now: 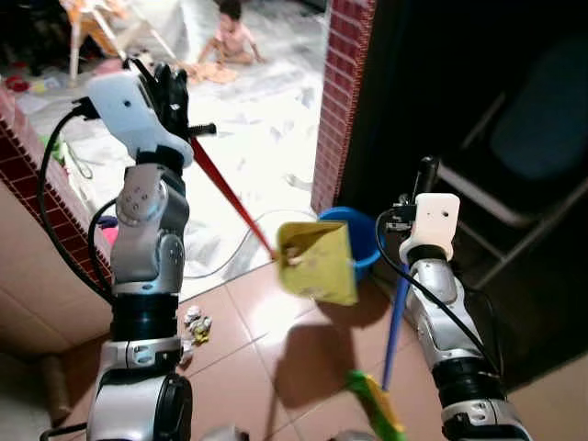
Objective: Sweep floor
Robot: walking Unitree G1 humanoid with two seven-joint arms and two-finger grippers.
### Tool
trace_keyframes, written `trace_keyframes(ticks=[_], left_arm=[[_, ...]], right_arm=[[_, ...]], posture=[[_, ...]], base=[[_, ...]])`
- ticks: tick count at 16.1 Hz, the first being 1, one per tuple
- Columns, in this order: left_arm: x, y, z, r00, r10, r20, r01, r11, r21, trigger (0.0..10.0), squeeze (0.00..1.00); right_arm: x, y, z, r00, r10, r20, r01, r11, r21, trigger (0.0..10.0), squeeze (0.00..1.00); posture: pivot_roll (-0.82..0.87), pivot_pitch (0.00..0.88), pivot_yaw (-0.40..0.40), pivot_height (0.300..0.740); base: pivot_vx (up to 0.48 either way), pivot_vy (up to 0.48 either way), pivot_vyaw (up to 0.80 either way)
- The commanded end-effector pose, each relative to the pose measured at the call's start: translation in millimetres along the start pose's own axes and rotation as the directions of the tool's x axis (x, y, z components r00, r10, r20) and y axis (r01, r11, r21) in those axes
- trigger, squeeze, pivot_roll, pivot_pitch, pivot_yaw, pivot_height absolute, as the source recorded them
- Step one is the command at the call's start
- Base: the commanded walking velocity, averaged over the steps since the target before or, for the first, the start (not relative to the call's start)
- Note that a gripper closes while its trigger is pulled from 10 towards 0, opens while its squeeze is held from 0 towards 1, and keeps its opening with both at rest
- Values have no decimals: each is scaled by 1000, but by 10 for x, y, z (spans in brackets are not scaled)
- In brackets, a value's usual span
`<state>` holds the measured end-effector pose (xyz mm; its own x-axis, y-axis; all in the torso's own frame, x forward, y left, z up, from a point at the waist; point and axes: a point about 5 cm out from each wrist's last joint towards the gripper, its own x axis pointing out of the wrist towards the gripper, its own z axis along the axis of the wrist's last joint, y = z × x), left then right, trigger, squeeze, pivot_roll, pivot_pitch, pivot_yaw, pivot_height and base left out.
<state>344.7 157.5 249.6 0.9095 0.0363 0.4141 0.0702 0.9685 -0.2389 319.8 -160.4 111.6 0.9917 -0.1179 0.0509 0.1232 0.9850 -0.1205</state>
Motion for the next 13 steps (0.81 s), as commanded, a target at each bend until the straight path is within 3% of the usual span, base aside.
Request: trace_keyframes(ticks=[1, 13], left_arm=[[61, 16, 289, 992, 17, 127, -20, 999, 26, 10000, 0], [121, -48, 307, 981, 109, 160, -124, 988, 91, 10000, 0]], right_arm=[[32, 107, 125, 998, 35, 50, -36, 999, 8, 10000, 0], [14, 173, 77, 997, 61, 36, -62, 998, 19, 10000, 0]], posture=[[-39, 0, -3, 740], [-28, 0, 1, 740]], base=[[439, 0, 0], [441, 0, 0]])
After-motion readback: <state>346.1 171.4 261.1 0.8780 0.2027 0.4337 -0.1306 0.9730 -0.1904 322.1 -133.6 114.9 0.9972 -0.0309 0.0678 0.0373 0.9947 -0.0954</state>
